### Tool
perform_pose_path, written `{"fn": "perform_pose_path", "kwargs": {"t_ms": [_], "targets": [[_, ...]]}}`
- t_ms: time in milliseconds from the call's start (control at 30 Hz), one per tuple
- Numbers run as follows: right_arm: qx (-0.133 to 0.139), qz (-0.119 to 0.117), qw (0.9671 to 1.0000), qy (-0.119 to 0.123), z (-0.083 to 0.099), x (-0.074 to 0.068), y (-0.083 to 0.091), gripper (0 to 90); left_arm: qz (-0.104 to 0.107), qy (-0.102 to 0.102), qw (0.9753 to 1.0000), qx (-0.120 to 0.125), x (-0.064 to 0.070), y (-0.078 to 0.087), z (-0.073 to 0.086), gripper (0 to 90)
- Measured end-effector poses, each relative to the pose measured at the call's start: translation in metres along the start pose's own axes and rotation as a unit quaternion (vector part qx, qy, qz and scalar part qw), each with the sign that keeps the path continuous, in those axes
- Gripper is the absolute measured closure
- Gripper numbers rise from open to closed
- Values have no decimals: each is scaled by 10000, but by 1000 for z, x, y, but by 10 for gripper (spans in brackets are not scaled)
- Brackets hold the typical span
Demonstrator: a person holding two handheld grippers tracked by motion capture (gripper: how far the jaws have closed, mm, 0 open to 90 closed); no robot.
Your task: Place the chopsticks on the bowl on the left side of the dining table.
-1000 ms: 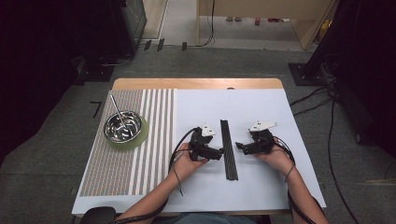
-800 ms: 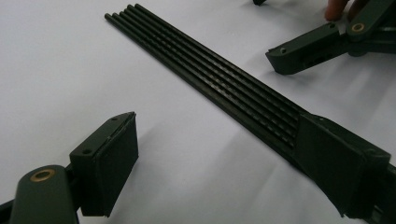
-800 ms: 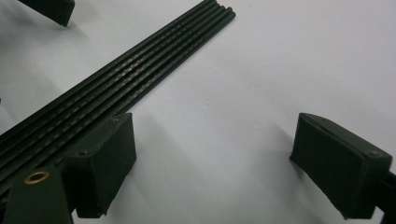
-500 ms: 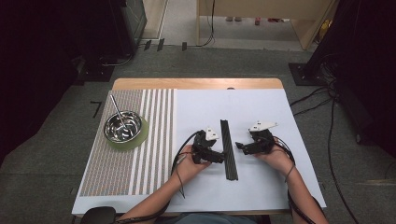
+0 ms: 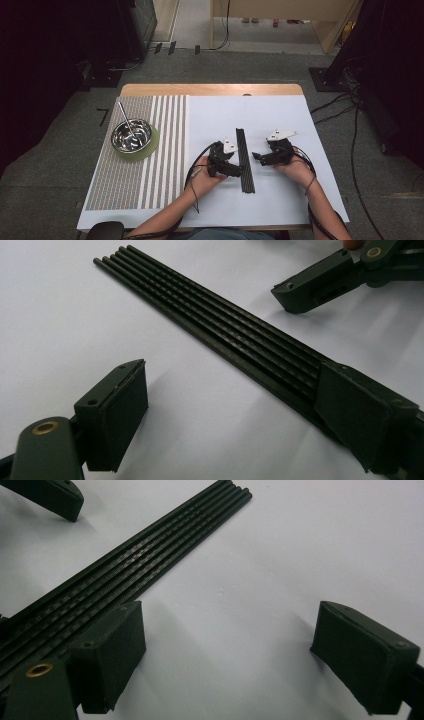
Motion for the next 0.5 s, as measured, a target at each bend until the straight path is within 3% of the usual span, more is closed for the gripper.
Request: {"fn": "perform_pose_path", "kwargs": {"t_ms": [500], "targets": [[2, -1, 10000, -3, 0, 0, 0, 133, 29, -43, 10000, -20, -1, 2, 2, 158]]}}
Point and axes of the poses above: each handheld gripper's, and its own axes: y roughly backward along the jaws, z roughly out of its underside, x roughly to its right, the point moved 10 cm from there along -y, roughly forward along the jaws, and after that the axes turned 14 degrees about y, right-handed, at the moved point
